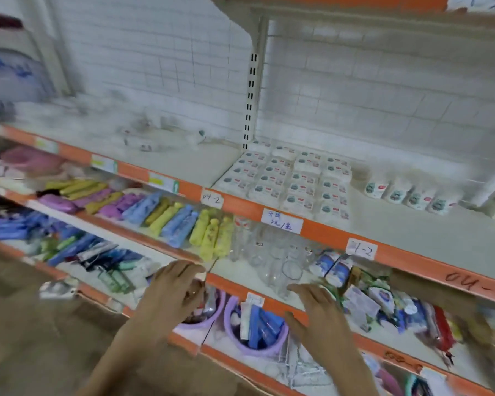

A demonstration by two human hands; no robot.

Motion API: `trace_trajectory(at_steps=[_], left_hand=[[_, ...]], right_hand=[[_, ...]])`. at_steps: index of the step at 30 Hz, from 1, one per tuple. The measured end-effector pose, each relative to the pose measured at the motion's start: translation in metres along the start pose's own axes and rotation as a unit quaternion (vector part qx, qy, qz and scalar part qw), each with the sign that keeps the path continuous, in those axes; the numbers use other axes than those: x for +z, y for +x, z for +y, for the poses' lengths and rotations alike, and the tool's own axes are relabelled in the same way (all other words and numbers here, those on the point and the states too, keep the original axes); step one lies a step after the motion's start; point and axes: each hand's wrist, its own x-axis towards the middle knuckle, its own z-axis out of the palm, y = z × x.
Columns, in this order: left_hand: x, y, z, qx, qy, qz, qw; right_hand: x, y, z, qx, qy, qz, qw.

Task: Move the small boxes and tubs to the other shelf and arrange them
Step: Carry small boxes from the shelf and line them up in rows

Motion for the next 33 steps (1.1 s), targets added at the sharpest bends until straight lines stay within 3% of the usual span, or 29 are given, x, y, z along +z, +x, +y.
trace_trajectory(at_steps=[8, 16, 25, 33], left_hand=[[-0.084, -0.107, -0.088, -0.210, 0.093, -0.009, 0.973], [-0.162, -0.173, -0.215, -0.323, 0.132, 0.014, 0.937], [-0.228, -0.176, -0.356, -0.349, 0.127, 0.016, 0.929], [-0.239, -0.089, -0.451, -0.304, 0.097, 0.021, 0.948]], right_hand=[[0.046, 0.052, -0.130, -0.162, 0.070, -0.095, 0.980], [0.107, 0.136, -0.288, -0.267, 0.104, -0.124, 0.950], [0.145, 0.221, -0.436, -0.292, 0.119, -0.128, 0.940], [0.147, 0.319, -0.466, -0.268, 0.114, -0.091, 0.952]])
